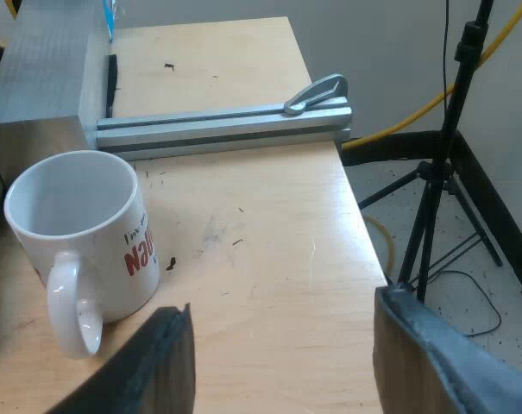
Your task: Remove mug from coffee machine
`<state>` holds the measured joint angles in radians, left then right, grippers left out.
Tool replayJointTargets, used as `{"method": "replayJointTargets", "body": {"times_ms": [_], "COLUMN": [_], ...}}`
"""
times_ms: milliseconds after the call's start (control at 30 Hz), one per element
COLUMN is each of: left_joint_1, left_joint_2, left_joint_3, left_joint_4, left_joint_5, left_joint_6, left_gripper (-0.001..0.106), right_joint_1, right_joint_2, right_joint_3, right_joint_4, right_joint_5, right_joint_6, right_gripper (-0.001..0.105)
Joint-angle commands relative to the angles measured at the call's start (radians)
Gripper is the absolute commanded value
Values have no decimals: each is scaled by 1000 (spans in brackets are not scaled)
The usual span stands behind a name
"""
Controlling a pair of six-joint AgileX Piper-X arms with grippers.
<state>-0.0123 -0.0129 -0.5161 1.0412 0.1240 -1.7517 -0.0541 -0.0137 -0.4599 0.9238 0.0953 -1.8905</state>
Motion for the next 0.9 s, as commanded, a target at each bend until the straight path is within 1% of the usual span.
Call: {"method": "replayJointTargets", "body": {"times_ms": [33, 300, 367, 433, 900], "left_joint_1": [-1, -1, -1, -1, -1], "left_joint_2": [-135, -135, -135, -135, -141], "left_joint_3": [-2, -2, 1, 4, 6], "left_joint_4": [-16, -18, -23, -27, -33], "left_joint_5": [-13, -13, -16, -16, -16], "left_joint_6": [-1, 1, 32, 38, 44], "left_gripper": [90, 90, 90, 90, 90], "right_joint_1": [-1, -1, -1, -1, -1], "right_joint_2": [-39, -39, -39, -39, -39], "right_joint_3": [-4, -4, -4, -4, -4], "right_joint_4": [-15, -15, -15, -15, -15], "right_joint_5": [-4, -4, -4, -4, -4], "right_joint_6": [-5, -5, -5, -5, -5], "right_gripper": [50, 50, 50, 50, 50]}}
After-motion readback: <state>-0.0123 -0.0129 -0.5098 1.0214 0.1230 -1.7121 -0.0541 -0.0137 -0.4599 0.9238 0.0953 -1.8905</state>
